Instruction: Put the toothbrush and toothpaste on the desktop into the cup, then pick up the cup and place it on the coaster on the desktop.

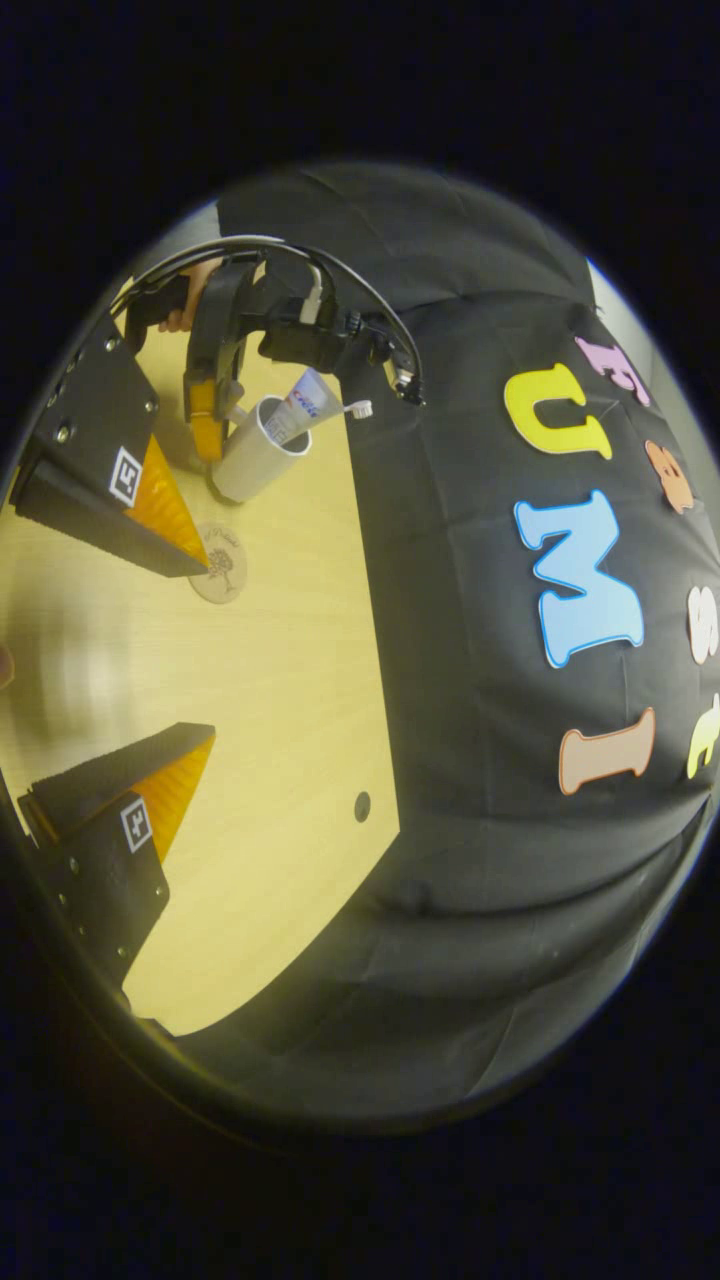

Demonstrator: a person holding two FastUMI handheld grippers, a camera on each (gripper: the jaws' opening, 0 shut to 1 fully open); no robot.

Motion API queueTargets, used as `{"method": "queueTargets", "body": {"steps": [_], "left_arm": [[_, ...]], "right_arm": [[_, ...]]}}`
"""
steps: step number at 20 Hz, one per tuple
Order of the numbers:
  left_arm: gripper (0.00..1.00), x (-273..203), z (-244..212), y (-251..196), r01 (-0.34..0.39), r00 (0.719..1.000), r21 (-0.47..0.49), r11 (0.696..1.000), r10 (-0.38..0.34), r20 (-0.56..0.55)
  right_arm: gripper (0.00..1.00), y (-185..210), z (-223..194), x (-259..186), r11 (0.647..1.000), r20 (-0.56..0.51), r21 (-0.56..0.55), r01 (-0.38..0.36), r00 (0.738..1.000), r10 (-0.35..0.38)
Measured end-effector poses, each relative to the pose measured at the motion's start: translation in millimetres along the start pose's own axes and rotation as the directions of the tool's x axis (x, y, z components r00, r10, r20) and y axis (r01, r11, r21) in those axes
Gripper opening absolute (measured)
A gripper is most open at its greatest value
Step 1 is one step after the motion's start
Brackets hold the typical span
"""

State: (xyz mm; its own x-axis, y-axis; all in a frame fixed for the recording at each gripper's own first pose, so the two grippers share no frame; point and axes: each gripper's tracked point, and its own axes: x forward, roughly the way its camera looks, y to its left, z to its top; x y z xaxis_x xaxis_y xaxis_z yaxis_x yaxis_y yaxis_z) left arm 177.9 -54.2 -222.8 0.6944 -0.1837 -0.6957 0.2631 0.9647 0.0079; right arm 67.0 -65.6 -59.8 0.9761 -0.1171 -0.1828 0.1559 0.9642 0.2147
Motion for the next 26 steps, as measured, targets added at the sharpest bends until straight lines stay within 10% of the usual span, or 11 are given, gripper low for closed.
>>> {"method": "queueTargets", "body": {"steps": [26], "left_arm": [[0.29, 36, 2, -97, 0.126, 0.990, 0.100, 0.987, -0.118, -0.080]], "right_arm": [[0.90, -53, -5, -13, 0.994, -0.023, 0.052, 0.092, 0.996, -0.091]]}}
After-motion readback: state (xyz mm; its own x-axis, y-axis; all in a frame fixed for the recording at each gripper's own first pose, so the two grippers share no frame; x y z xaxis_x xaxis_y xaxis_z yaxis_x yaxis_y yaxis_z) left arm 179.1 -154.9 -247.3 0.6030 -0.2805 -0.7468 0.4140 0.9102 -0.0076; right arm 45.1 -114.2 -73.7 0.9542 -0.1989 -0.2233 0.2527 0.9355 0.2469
